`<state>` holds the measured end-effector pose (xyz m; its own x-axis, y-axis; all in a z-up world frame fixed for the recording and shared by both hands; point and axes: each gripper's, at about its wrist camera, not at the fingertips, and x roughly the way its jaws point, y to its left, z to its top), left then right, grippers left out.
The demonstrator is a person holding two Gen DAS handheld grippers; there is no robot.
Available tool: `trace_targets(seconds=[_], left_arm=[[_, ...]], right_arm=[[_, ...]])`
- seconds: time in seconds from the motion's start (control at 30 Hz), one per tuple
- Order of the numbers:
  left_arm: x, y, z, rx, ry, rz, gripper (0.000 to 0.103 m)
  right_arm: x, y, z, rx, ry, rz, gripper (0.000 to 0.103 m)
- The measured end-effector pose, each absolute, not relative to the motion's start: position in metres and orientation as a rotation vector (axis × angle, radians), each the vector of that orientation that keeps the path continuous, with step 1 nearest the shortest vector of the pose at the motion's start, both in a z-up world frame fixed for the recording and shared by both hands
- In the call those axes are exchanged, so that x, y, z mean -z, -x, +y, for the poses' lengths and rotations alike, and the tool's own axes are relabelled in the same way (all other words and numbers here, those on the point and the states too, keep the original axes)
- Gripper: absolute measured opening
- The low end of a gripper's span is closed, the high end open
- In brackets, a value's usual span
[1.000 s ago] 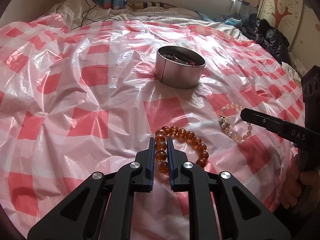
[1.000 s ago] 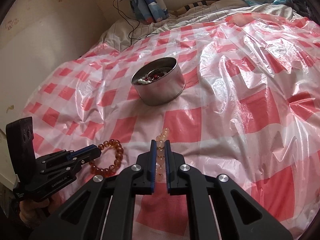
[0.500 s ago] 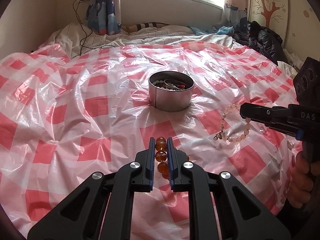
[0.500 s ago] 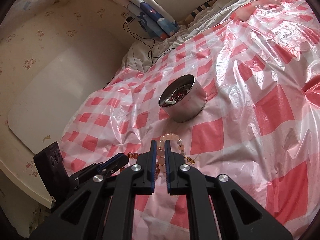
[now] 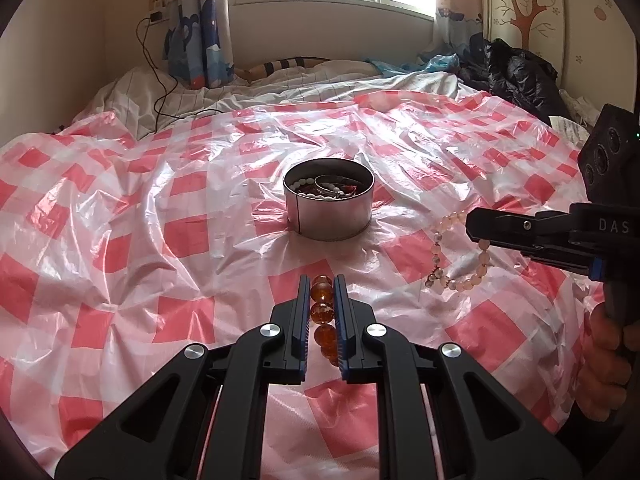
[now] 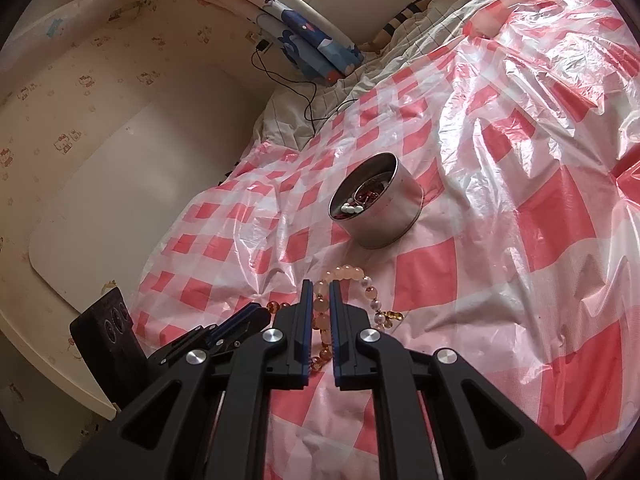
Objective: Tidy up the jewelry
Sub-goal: 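Lift the amber and peach bracelets and carry both over the steel tin, then open both tools to drop the bracelets into the tin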
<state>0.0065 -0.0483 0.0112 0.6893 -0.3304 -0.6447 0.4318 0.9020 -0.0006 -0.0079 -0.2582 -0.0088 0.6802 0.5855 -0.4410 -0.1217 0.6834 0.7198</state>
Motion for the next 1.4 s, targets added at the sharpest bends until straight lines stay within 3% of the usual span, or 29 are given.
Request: trace_targets(seconds=[0.73, 1.03, 1.13, 1.2, 1.3, 1.37, 1.4], left_arm=[[-0.084, -0.097, -0.036, 0.626, 0.164, 0.638, 0.01], [-0.042, -0.162, -0.084, 0.702, 0.215, 0.753, 0.011], [-0.016, -0.175, -0.093, 0.512, 0.056, 0.828, 0.02], [-0.013, -0.176, -0.084, 0.47, 0.064, 0.851, 0.043], [-0.031, -0.166, -0.061, 0.414, 0.091, 0.776, 0.063], [-0.038, -0.159, -0.047, 0.381, 0.102, 0.748, 0.07], [-0.039, -0.156, -0.041, 0.371, 0.104, 0.752, 0.073]], right_arm=[[-0.032, -0.047, -0.28, -0.516, -0.781, 0.623, 0.009], [-0.036, -0.095, -0.293, -0.491, -0.785, 0.623, 0.009], [-0.03, -0.112, -0.286, -0.5, -0.776, 0.656, 0.009], [-0.027, -0.123, -0.279, -0.512, -0.763, 0.675, 0.009], [-0.022, -0.139, -0.26, -0.513, -0.706, 0.72, 0.009], [-0.013, -0.151, -0.245, -0.459, -0.616, 0.789, 0.009], [-0.008, -0.154, -0.241, -0.408, -0.558, 0.818, 0.017]])
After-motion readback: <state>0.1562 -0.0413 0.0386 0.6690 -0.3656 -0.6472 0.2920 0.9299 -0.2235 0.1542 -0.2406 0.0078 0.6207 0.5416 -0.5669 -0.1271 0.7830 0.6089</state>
